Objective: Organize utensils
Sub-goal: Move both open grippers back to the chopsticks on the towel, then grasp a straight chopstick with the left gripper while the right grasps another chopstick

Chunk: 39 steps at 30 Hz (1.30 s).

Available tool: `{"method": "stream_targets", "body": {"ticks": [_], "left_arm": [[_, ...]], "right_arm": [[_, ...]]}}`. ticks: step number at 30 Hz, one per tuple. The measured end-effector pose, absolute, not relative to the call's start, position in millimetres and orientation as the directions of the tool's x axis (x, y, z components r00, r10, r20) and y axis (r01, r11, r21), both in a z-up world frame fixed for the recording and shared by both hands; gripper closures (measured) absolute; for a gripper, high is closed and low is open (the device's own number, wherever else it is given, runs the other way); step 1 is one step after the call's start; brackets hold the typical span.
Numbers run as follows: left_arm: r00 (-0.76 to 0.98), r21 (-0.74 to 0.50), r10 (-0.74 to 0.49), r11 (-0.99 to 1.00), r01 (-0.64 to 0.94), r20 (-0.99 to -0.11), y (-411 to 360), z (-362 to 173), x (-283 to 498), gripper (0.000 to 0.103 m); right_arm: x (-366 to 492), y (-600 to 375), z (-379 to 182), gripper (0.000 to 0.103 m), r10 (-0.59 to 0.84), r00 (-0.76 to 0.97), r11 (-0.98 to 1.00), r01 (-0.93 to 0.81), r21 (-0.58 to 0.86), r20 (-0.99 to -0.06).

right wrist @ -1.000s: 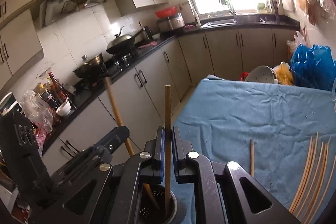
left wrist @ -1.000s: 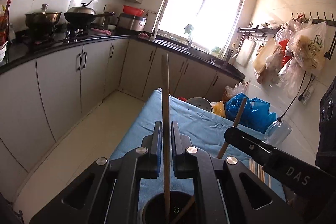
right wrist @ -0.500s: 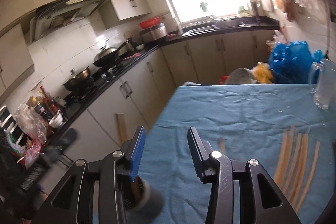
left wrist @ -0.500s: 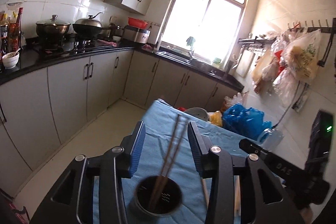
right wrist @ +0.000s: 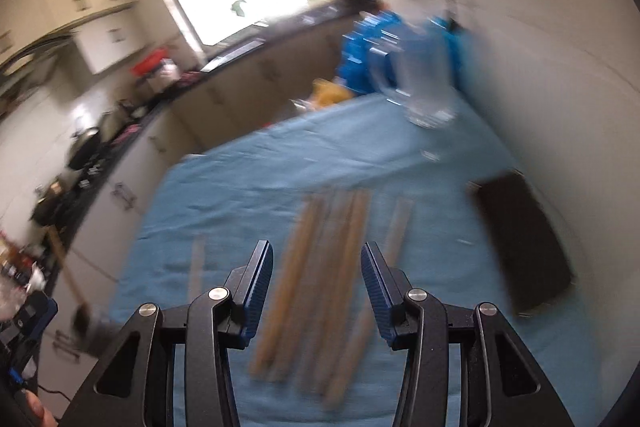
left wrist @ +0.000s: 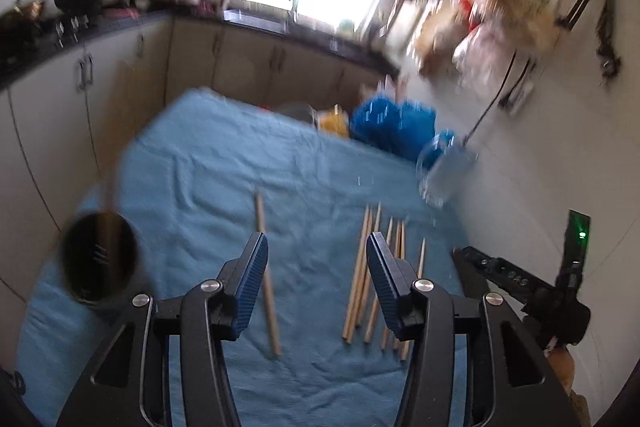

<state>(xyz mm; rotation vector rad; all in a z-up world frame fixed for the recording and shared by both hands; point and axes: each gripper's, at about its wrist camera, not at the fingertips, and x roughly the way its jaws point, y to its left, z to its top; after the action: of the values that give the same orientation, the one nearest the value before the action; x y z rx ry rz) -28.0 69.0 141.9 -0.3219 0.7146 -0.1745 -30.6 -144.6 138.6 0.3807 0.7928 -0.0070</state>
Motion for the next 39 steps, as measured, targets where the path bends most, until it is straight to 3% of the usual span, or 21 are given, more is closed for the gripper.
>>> {"method": "stream_targets", "body": {"ticks": [4,8,16,22,26,28,29,30,31,39], "left_arm": [[0.670,-0.309,-0.217,0.951,-0.020,-0.710,44.7,108.0,18.8,0.053],[0.643,-0.216,-0.121,0.974,-0.072,-0.757,32.6,83.8,53.8,0.053],[0.594,-0.147,0.002,0.968,-0.203,-0.804,50.8,52.6,102.3,0.053],[0.540,-0.101,0.028,0.973,-0.209,-0.841,45.1,34.9,121.1,0.053],[0.505,-0.097,0.013,0.977,-0.192,-0.863,39.0,22.3,125.1,0.054],[0.499,-0.069,0.028,0.982,-0.174,-0.866,33.5,17.7,123.6,0.062],[0.504,-0.050,0.036,0.986,-0.157,-0.863,30.3,16.8,122.2,0.077],[0.506,-0.030,0.046,0.990,-0.141,-0.861,27.3,16.4,120.6,0.083],[0.504,-0.032,0.039,0.991,-0.130,-0.863,26.7,16.0,119.6,0.096],[0.461,-0.260,-0.187,0.960,-0.100,-0.867,33.8,15.6,72.8,0.096]], "right_arm": [[-21.7,-175.7,112.1,0.053,0.154,0.648,0.914,0.193,0.356,-0.746],[-4.1,-185.5,89.4,0.053,0.175,0.603,0.906,0.211,0.367,-0.779],[28.1,-181.7,66.6,0.053,0.152,0.550,0.917,0.230,0.325,-0.821],[47.4,-173.9,58.0,0.054,0.105,0.486,0.943,0.228,0.242,-0.867],[52.9,-170.0,53.0,0.060,0.075,0.444,0.952,0.234,0.196,-0.893],[52.5,-167.8,52.3,0.067,0.046,0.434,0.961,0.227,0.158,-0.900],[52.5,-166.9,51.8,0.076,0.027,0.429,0.965,0.224,0.136,-0.903],[53.1,-166.6,51.4,0.087,0.016,0.428,0.968,0.220,0.121,-0.904],[52.5,-165.7,51.1,0.091,0.021,0.428,0.970,0.212,0.123,-0.903],[30.2,-152.1,53.5,0.093,0.020,0.410,0.980,0.170,0.099,-0.912]]}}
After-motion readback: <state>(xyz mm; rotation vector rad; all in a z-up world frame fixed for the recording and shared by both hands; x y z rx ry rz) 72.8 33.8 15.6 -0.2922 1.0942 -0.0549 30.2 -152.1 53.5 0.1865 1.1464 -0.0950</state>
